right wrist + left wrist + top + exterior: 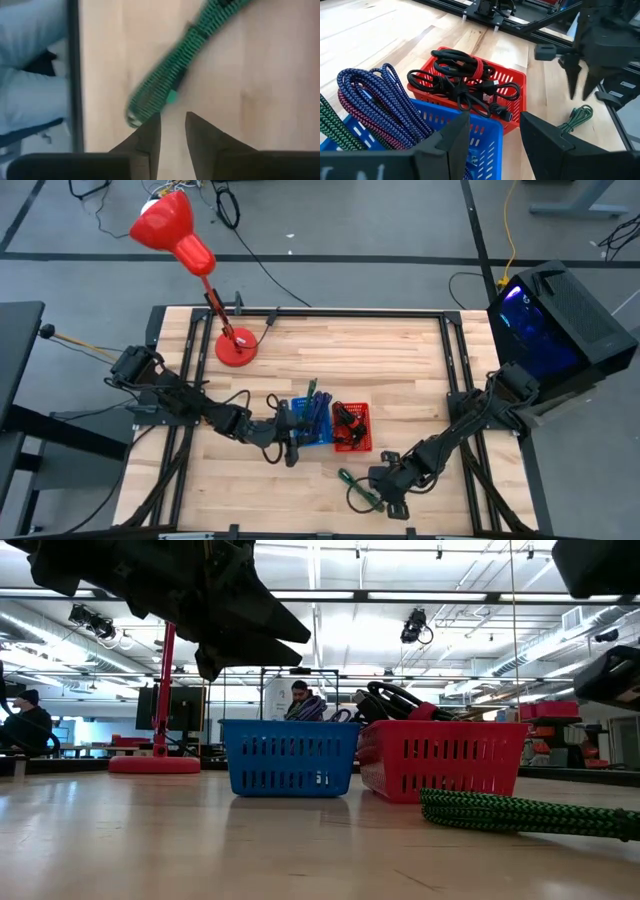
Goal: Pick & Place USB Port
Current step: Put the green charger cable into the blue bin
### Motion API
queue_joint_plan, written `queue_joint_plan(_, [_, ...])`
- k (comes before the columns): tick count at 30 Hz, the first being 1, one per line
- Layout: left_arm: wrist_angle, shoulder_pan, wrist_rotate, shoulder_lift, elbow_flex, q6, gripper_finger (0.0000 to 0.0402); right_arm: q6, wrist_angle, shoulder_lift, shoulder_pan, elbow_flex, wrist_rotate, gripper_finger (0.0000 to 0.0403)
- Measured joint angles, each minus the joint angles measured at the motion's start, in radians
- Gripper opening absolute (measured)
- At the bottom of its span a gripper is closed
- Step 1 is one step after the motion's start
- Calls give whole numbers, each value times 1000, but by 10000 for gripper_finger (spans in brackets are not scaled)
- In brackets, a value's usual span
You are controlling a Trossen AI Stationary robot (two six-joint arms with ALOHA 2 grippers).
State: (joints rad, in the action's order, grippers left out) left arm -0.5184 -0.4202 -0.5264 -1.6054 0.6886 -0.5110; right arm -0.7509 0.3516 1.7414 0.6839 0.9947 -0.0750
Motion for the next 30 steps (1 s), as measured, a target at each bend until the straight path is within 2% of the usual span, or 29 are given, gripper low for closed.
queue_joint_plan(30, [38, -5, 0, 0, 0, -1, 177, -72, -99, 97, 17, 0, -31, 93])
